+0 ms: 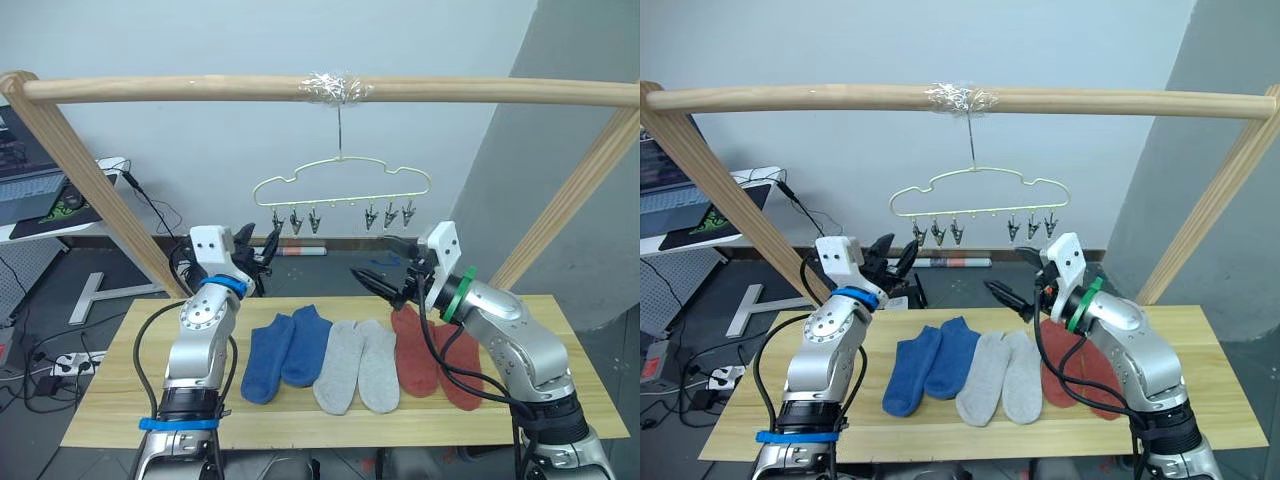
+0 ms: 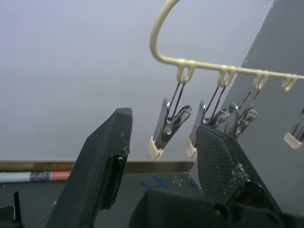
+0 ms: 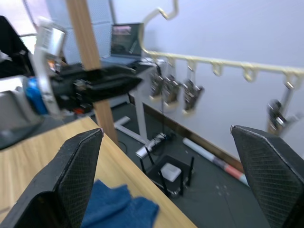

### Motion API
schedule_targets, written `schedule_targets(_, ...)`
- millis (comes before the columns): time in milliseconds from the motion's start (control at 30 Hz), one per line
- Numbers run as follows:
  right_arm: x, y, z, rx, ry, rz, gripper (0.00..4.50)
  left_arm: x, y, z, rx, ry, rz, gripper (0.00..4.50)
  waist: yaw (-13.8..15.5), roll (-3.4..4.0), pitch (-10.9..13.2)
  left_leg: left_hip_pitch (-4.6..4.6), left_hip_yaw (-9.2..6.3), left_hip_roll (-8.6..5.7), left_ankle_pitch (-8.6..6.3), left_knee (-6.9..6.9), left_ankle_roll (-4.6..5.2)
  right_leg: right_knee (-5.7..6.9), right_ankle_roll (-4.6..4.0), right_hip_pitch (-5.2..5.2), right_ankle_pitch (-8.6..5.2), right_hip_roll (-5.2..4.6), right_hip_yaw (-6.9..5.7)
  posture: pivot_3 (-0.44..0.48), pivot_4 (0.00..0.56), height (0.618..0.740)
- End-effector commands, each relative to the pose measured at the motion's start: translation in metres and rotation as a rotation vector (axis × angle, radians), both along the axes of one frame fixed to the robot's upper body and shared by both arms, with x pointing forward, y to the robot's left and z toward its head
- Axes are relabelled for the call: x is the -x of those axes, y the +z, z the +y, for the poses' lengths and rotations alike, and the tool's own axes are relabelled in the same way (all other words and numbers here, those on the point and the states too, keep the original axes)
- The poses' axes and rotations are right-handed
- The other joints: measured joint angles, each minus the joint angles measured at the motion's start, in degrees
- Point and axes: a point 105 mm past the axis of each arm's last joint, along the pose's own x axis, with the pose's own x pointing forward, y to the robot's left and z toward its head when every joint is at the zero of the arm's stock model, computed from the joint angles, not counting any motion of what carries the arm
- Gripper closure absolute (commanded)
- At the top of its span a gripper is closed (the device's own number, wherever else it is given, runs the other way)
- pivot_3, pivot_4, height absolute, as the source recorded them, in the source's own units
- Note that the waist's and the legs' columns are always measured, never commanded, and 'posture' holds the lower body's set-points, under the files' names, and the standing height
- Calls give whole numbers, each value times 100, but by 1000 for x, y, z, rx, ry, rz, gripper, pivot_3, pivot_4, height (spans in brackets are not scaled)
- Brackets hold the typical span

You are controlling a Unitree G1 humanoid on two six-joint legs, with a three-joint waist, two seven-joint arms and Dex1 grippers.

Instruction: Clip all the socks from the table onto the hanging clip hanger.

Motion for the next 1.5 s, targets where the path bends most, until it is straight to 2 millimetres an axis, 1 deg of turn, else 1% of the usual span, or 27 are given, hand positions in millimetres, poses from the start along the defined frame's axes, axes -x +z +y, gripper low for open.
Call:
schedule_targets(33,7,16,7,-28,52,-47,0,-1,7,-1,-16,4,-45,2042,-2,0,0,0,1,0,0,1,0,0,0,0,0,0,1,-57,91,740)
schedule_targets(200,12,13,11,9,101,-63,0,-5,7,1,-28,27,-57,2042,-4,0,0,0,0,0,0,1,0,1,0,-1,0,0,0,-56,90,740)
schedule_targets(467,10,17,13,19,110,-85,0,-16,14,-3,-28,39,-90,2042,-6,-2,-2,-1,1,-2,0,13,0,4,4,0,6,0,0,-62,86,740)
schedule_targets(667,10,21,13,12,108,-97,0,-22,12,-4,-54,32,-85,2042,-12,-2,-2,-1,2,-2,0,15,0,5,4,-1,6,-1,1,-69,84,740)
schedule_targets(767,9,25,12,7,104,-106,0,-24,12,-2,-74,49,-91,2042,-20,-2,-2,-1,2,-3,0,18,0,6,4,-1,7,-1,1,-81,87,740)
schedule_targets(1233,9,29,12,2,103,-108,0,-29,16,-6,-71,38,-104,2042,-23,-2,-2,-3,3,-3,0,33,1,17,4,-1,8,-2,1,-85,95,740)
schedule_targets(1500,9,30,11,0,99,-106,0,-31,18,-6,-102,37,-114,2042,-23,-6,1,-5,1,-14,-2,85,4,76,6,-3,8,-5,4,-91,98,740)
